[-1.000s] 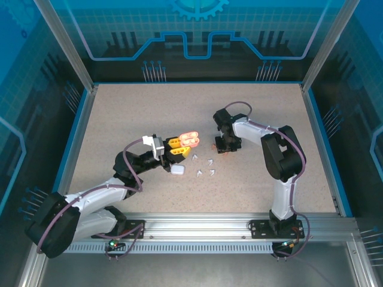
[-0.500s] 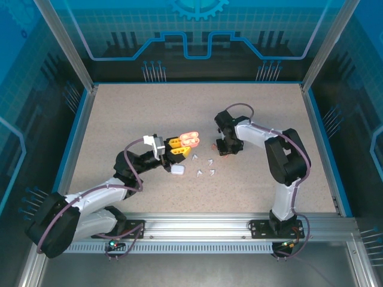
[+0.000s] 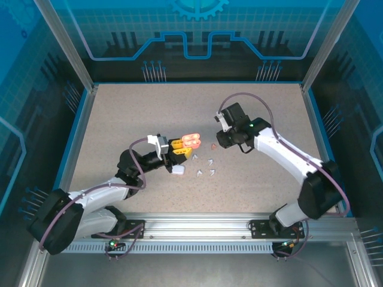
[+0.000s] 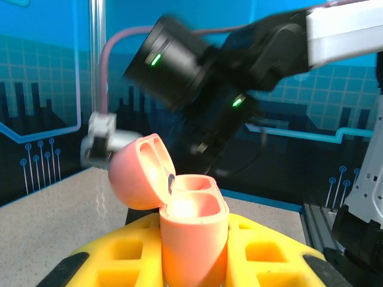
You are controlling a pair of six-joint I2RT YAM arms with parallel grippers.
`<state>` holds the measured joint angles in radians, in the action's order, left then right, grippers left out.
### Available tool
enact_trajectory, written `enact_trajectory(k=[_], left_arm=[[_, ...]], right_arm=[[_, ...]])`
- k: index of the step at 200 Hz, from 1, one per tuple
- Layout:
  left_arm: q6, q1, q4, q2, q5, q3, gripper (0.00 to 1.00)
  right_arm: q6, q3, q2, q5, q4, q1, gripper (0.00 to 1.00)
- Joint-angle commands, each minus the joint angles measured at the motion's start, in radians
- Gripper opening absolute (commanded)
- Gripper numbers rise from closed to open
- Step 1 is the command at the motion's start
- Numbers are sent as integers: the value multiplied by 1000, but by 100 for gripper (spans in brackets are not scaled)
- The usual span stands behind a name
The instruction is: Insert the wireless bluetooth earbuds into the charging case
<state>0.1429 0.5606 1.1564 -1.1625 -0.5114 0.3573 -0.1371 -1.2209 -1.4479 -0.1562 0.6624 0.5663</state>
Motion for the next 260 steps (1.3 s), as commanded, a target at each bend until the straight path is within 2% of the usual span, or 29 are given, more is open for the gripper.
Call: enact_trajectory(k=[1,38,90,146,260], left_arm=[[31,6,34,-24,2,3,0],[53,6,34,-62,-6,19,0],[90,6,14,-97,-11,48,0],[101,6,24,-100,-16,47,0],[103,7,36,-98,-17,48,0]], right_arm=[[156,30,105,17,-38,40,25],[277,31,244,53,-64,97,25],[436,-4,322,-25,-103,239,25],[553,-90,257,-94,-102,321,25],[622,-140,157,-116,-86,346,25]])
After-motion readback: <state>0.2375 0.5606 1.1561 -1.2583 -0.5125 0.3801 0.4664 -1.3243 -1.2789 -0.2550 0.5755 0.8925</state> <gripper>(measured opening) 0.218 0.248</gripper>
